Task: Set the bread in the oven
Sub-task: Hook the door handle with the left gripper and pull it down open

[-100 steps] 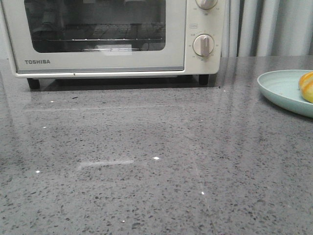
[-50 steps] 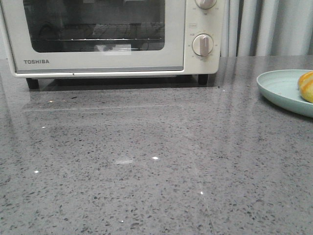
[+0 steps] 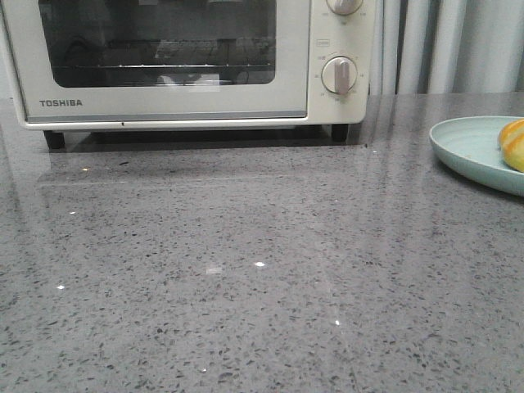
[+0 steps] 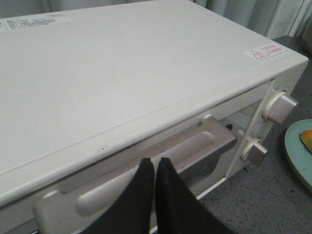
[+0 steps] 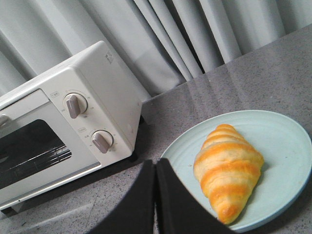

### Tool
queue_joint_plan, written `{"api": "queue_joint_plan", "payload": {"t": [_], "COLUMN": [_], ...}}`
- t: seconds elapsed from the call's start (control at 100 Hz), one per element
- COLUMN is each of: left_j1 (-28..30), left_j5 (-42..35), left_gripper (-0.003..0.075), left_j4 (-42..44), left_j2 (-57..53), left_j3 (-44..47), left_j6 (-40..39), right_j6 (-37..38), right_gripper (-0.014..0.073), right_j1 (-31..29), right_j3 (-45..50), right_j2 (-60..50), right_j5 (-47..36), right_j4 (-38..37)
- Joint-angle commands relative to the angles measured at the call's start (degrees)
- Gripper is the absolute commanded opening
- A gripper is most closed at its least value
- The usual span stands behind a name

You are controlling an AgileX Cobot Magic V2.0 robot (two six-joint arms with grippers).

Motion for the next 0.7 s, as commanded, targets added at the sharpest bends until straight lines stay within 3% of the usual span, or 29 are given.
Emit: {"api": "queue_joint_plan", "payload": {"t": [0.0,0.69], "left_j1": [-0.42,0.32], "left_j5": [-4.2,0.45], "left_gripper": [-0.0022,-0.0022], "left_j4": [-1.38,0.16], "left_j2": [-1.23,2.51], "left_j3": [-2.14,-1.91], "left_j6": [-0.52,-0.92], "right_j6": [-0.54,-0.54], "right_gripper": [-0.0067,-0.0067], "right_j1": [-0.34,-0.34], "right_j3": [-2.12,-2.12], "right_j2": [0.98,0.98], "right_j5": [-3.4,-0.99], "right_j4": [0.07,0.07]}}
